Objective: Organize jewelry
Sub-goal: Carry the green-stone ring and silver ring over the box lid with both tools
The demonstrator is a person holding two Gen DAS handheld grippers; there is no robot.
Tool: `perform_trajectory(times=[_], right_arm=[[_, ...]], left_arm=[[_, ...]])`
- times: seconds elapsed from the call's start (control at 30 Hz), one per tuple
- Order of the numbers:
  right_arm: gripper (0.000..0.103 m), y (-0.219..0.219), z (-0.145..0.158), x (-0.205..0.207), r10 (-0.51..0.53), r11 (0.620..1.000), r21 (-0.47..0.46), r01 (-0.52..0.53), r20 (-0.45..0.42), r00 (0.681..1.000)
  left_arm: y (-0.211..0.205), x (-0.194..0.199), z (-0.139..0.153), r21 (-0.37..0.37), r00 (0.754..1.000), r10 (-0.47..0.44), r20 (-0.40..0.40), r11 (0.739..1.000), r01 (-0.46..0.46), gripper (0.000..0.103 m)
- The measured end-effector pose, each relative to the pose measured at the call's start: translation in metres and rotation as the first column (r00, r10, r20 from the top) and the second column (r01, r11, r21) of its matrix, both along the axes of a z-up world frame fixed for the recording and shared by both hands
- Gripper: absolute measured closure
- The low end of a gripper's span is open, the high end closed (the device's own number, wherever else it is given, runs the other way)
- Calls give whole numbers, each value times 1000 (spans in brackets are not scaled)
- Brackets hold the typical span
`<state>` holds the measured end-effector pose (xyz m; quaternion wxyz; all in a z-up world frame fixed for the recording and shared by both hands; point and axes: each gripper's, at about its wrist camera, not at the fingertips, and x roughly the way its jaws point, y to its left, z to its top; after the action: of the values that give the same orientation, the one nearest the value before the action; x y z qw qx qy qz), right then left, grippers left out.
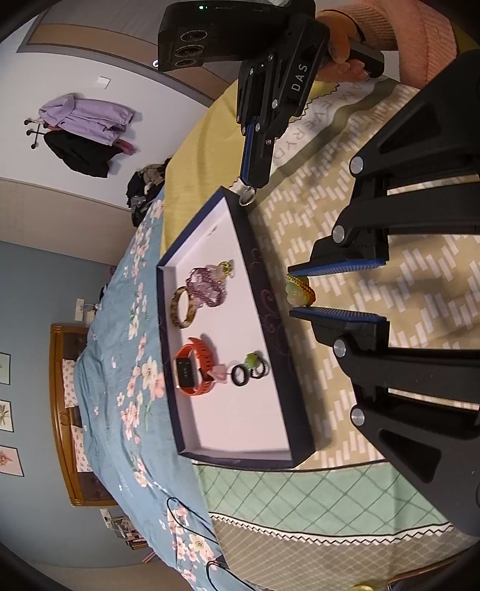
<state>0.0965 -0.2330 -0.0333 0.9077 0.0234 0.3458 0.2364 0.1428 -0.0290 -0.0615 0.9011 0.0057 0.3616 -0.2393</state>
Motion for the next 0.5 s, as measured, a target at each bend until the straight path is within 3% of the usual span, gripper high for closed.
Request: perform_trajectory(times=[0.5], right_arm=[[100, 5, 15, 15, 4, 1000, 24, -5, 49, 999]], left_arm=[[6, 3, 19, -7, 998, 36, 49, 999, -36, 86]])
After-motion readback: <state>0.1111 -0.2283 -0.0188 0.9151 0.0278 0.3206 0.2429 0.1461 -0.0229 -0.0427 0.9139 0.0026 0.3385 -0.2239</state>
